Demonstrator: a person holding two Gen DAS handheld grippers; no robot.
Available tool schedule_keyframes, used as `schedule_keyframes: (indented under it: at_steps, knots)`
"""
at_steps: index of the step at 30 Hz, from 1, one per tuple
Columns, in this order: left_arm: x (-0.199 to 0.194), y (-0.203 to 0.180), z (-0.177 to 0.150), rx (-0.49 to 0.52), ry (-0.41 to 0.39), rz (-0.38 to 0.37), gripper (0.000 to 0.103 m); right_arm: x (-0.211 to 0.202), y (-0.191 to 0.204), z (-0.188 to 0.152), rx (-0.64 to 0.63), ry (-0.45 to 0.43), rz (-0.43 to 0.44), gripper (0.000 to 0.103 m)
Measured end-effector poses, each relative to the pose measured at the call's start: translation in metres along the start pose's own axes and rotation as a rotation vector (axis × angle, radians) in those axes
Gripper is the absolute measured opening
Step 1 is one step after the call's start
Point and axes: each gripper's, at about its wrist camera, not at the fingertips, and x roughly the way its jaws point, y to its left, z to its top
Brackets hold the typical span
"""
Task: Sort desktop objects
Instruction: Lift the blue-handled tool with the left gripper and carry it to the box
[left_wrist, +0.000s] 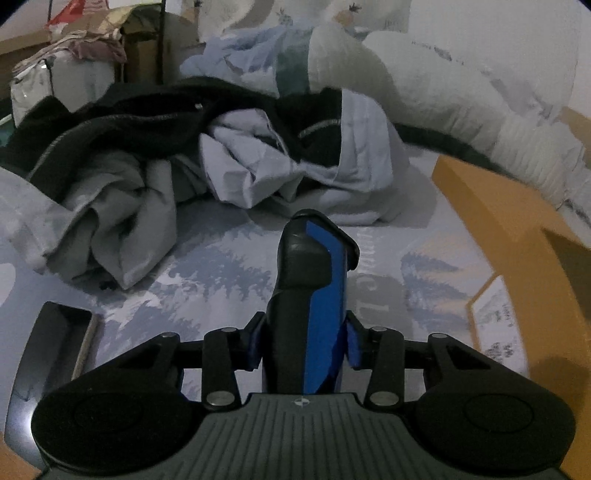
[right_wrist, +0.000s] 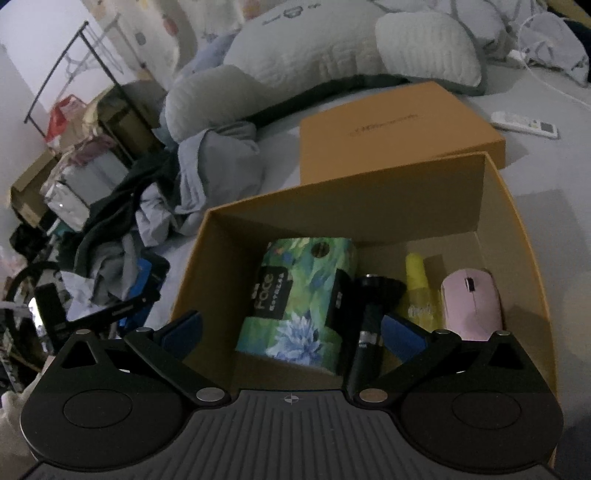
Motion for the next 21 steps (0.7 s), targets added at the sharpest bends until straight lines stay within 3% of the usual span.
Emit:
schedule_keyframes:
  at_steps: [21]
  knots:
    - [-0.121, -0.049, 0.014, 0.033, -0.193, -0.143, 0.043, -0.067, 0.001, -0.013, -0.085, -0.087, 0.014, 0.103]
